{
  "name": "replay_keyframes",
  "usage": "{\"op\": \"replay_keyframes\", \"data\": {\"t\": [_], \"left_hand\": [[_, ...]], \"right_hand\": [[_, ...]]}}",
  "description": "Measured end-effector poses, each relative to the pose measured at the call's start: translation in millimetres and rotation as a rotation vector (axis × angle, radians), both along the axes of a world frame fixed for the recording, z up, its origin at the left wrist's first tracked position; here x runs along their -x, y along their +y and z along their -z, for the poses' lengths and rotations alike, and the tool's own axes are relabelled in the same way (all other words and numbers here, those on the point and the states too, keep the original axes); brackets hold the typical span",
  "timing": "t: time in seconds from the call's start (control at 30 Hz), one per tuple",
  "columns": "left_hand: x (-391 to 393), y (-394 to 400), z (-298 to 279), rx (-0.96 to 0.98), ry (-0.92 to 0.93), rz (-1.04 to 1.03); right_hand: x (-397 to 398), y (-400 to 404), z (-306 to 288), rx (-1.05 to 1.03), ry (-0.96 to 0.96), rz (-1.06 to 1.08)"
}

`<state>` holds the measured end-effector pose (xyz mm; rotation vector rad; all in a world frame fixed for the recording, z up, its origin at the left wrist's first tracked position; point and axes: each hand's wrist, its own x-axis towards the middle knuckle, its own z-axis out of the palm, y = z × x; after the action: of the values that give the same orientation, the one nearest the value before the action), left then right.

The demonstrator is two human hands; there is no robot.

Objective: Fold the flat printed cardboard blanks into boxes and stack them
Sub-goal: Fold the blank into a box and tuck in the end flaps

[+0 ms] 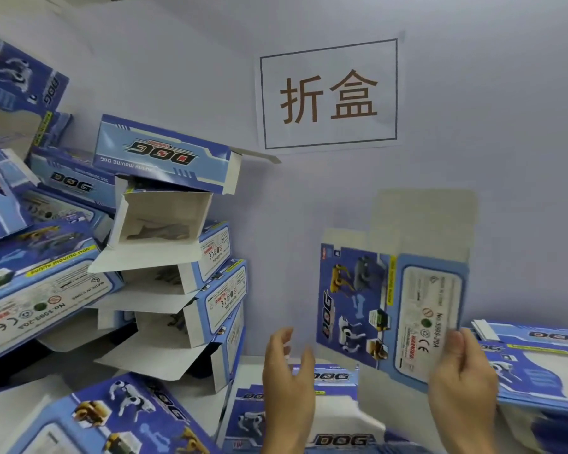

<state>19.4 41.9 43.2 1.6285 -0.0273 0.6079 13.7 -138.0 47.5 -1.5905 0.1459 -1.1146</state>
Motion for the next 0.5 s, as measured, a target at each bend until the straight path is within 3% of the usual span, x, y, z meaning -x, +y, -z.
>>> {"op": "replay_keyframes", "data": {"t": [0.2,0.33,0.5], "left_hand": [[4,12,-18,0.037,-0.037,0.161],[5,19,-29,0.055,-0.044,0.137],[7,17,-31,0.122,-0.057,0.125]], "right_hand": [[-2,-17,-8,-0.291,0.176,-0.365],[-3,-15,-2,-0.161,0.314,-0.446],[-9,-12,-1,-0.153,0.280,-0.432]]}}
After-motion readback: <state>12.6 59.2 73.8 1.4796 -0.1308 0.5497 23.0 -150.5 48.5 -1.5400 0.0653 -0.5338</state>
